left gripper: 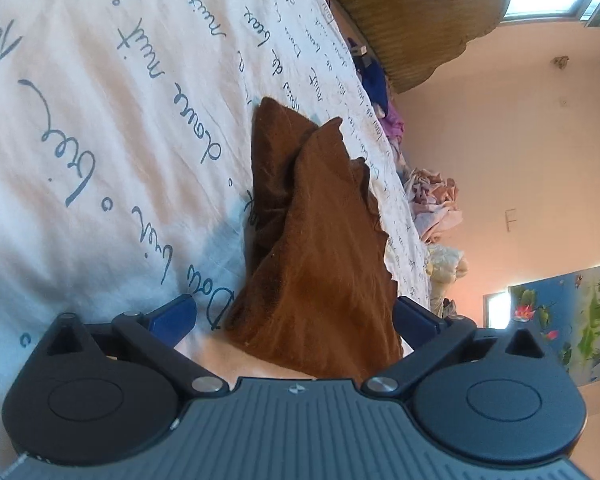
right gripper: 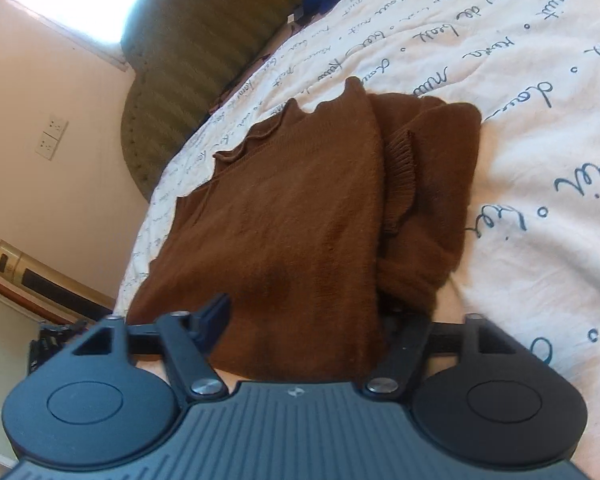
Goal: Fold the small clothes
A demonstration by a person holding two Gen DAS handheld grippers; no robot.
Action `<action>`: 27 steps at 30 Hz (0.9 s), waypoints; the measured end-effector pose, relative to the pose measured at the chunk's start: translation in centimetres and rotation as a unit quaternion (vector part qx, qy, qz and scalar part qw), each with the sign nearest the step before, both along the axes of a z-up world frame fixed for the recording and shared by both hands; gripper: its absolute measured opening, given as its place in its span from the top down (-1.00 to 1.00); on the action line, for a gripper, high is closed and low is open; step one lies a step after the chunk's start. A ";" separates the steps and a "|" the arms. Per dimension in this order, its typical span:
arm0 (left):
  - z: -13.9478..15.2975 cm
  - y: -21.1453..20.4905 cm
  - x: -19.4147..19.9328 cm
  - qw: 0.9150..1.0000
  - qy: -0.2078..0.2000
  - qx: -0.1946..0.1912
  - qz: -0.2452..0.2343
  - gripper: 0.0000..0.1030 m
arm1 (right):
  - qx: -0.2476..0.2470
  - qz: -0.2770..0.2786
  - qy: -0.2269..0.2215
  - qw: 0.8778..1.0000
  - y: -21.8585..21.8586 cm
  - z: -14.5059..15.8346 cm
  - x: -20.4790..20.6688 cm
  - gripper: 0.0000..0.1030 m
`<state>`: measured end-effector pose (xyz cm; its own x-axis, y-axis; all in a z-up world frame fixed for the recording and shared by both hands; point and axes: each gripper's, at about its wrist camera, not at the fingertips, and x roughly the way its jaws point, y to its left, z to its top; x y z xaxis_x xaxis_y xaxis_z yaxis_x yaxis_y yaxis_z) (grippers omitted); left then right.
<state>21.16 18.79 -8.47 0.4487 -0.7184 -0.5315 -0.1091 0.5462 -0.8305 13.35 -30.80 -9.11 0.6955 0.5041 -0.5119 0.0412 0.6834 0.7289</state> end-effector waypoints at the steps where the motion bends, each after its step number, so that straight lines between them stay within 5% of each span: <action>1: -0.1 -0.4 0.4 1.000 0.003 0.008 -0.003 -1.00 | -0.005 -0.002 0.000 1.000 0.1 0.0 -0.2 -0.57; 6: -0.4 -1.1 0.9 0.998 -0.004 0.009 0.061 -0.98 | -0.012 -0.013 0.000 1.000 0.5 -0.1 -1.0 -0.57; 8: -0.3 -1.6 1.6 0.999 0.002 0.032 0.036 -0.83 | -0.036 -0.007 -0.003 0.999 0.7 0.0 -1.6 -0.57; 9: -0.2 -1.6 1.7 0.998 0.009 0.041 0.036 -0.44 | -0.045 -0.010 -0.007 0.999 0.7 0.1 -2.0 -0.54; 10: -0.3 -1.7 2.0 0.998 0.016 0.048 0.024 0.60 | -0.038 -0.014 -0.006 0.999 0.6 0.0 -2.1 -0.54; 11: -0.4 -2.1 2.3 0.998 0.024 0.064 0.004 0.84 | -0.036 -0.018 -0.003 0.999 0.6 -0.2 -2.1 -0.39; 12: -0.5 -2.3 2.2 0.996 0.022 0.082 -0.001 0.88 | -0.048 -0.023 0.000 0.999 0.6 -0.2 -2.1 0.30; 13: -0.7 -2.5 2.1 0.996 0.022 0.086 -0.006 0.88 | -0.062 -0.025 0.005 0.998 0.7 -0.2 -2.0 0.77; 21: -0.3 -1.3 0.6 1.000 0.007 0.025 0.001 0.89 | -0.083 -0.023 -0.011 0.996 0.8 0.9 -2.6 0.82; 27: 1.3 -0.4 -0.8 1.000 -0.001 0.016 -0.001 0.90 | -0.086 -0.012 -0.025 0.996 -0.1 2.3 -3.3 0.82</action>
